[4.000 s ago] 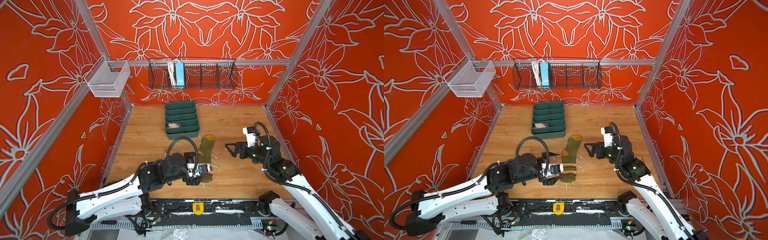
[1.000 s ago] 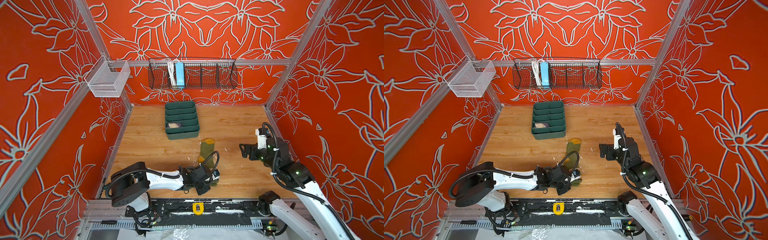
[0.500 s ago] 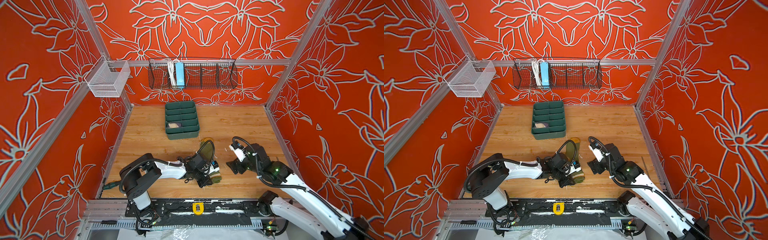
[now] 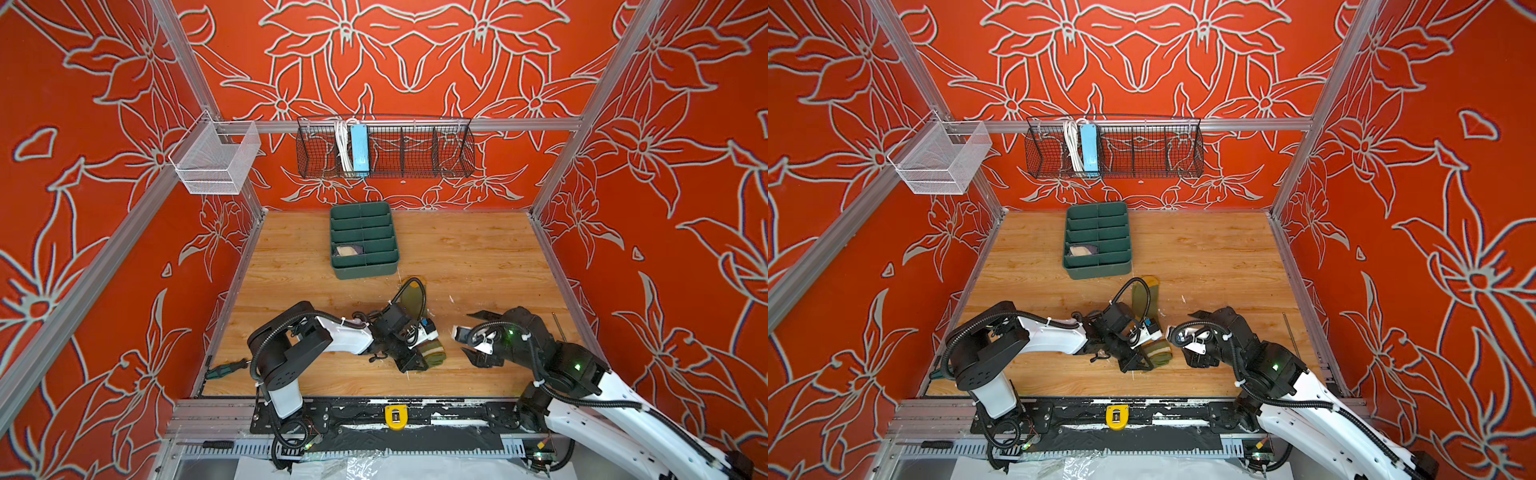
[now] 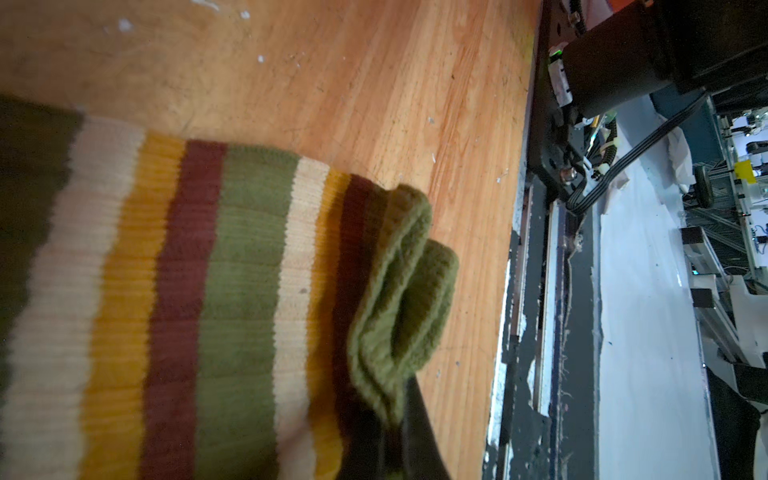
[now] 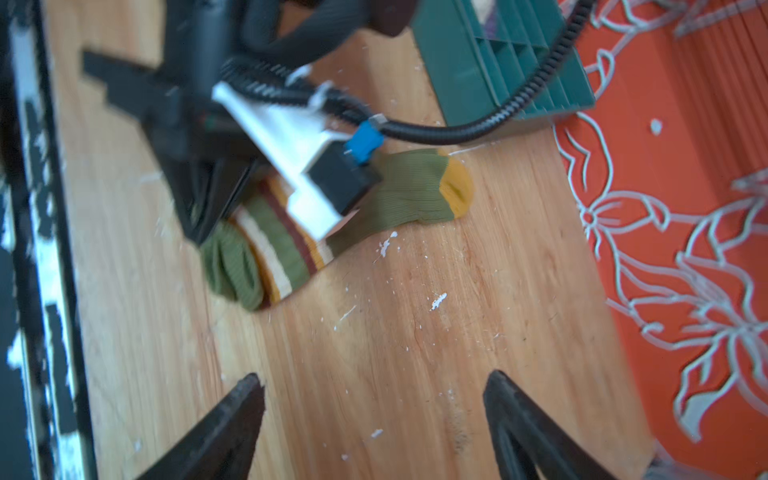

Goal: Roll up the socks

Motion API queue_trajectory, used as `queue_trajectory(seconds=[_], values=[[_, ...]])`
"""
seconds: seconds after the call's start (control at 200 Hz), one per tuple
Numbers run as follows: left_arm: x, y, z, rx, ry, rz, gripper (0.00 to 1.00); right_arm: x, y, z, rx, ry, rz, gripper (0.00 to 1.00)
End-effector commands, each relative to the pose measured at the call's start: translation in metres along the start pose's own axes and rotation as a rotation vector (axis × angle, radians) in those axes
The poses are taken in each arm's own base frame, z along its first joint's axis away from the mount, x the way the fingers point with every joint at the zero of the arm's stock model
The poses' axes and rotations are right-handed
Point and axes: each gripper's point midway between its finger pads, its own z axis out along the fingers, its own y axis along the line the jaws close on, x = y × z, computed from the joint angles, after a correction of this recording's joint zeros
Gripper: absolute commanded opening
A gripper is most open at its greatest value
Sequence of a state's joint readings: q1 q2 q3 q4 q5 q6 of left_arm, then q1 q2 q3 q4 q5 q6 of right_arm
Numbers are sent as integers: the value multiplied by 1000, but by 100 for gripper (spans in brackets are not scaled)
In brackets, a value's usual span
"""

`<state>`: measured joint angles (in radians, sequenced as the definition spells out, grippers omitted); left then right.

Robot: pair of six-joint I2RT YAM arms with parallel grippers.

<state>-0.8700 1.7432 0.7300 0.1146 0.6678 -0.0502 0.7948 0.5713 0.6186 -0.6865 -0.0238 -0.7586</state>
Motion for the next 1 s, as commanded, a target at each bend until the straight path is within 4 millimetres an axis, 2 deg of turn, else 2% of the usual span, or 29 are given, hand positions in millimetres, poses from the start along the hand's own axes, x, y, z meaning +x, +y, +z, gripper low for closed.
queue_trajectory(seconds=[0.0,0.09,0.19,0.305,0.375,0.601,0.751,0.996], values=[[68,28,3,-89,200,-177,5,22,36,9,-121,77,-235,84],[68,29,3,-92,211,-179,5,25,58,21,-175,102,-336,84],[69,30,4,-90,218,-181,5,17,71,37,-189,100,-418,84],[69,30,4,-88,224,-183,4,1,74,57,-191,75,-386,84],[70,32,4,-95,229,-185,4,0,82,69,-235,86,-387,84],[69,31,5,-89,233,-178,4,-5,92,105,-258,107,-356,79],[66,31,3,-96,241,-159,5,-3,94,118,-261,131,-357,67],[61,31,0,-107,209,-140,5,3,104,127,-301,151,-351,24]])
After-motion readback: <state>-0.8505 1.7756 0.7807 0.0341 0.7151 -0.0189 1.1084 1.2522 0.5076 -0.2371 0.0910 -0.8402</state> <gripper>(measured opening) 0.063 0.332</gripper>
